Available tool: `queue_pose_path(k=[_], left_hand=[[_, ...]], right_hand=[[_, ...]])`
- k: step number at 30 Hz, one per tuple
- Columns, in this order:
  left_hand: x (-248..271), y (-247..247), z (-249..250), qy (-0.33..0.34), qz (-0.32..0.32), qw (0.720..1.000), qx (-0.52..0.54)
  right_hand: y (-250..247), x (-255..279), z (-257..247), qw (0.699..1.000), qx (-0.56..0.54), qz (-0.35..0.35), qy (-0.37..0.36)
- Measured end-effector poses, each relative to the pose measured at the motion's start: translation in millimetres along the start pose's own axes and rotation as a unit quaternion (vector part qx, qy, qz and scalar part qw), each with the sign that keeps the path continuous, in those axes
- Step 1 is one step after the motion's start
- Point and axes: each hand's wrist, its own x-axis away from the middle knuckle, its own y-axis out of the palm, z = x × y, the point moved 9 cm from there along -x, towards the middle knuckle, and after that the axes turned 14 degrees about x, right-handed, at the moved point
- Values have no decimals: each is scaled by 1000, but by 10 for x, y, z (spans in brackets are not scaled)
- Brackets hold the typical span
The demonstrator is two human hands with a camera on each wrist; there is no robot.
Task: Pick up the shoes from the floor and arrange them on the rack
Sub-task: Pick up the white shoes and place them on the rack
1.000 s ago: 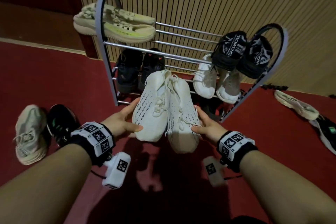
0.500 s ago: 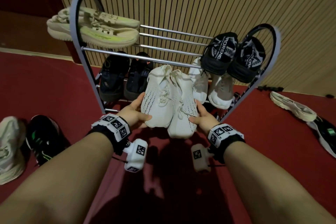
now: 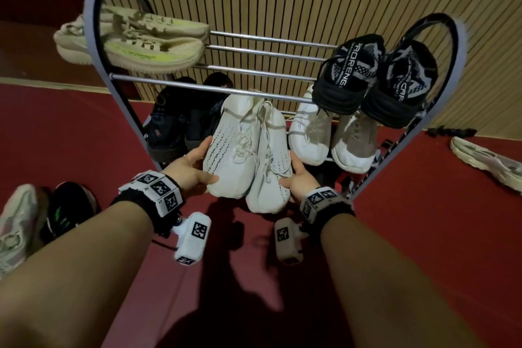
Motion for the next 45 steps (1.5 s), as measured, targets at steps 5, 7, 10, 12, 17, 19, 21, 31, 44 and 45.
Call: queue_pose_path(k=[5,7,10,12,17,19,21,31,44,45], left_hand=[[-36,132,-129,-26,20,999,8],[-32,138,-152,-31,36,999,4],[-17,103,-120,-22,57,998,-27],[40,142,-95,-21,69,997,-11],[224,285,-61,-7,86,995,59],[252,315,-94,-16,67,995,68],[292,347,-126,-30,44,996,70],[356,477,-54,-49,-113,991,54],[126,395,165,17,-155,984,83],[106,391,176,22,-147,985,88]], right_hand=[[-126,3,83,998,-60,13,-15],[-185,-6,71,998,-58,17,-26],[-200,27,140,996,-62,67,-10],[-231,116,284,986,-109,119,39],[-136,302,434,976,-181,86,85],[-74,322,412,979,-180,37,86],[-26,332,404,985,-157,2,77],[29,344,380,1000,-16,-17,-17],[15,344,226,990,-107,64,-61],[-21,323,179,990,-96,76,-67]])
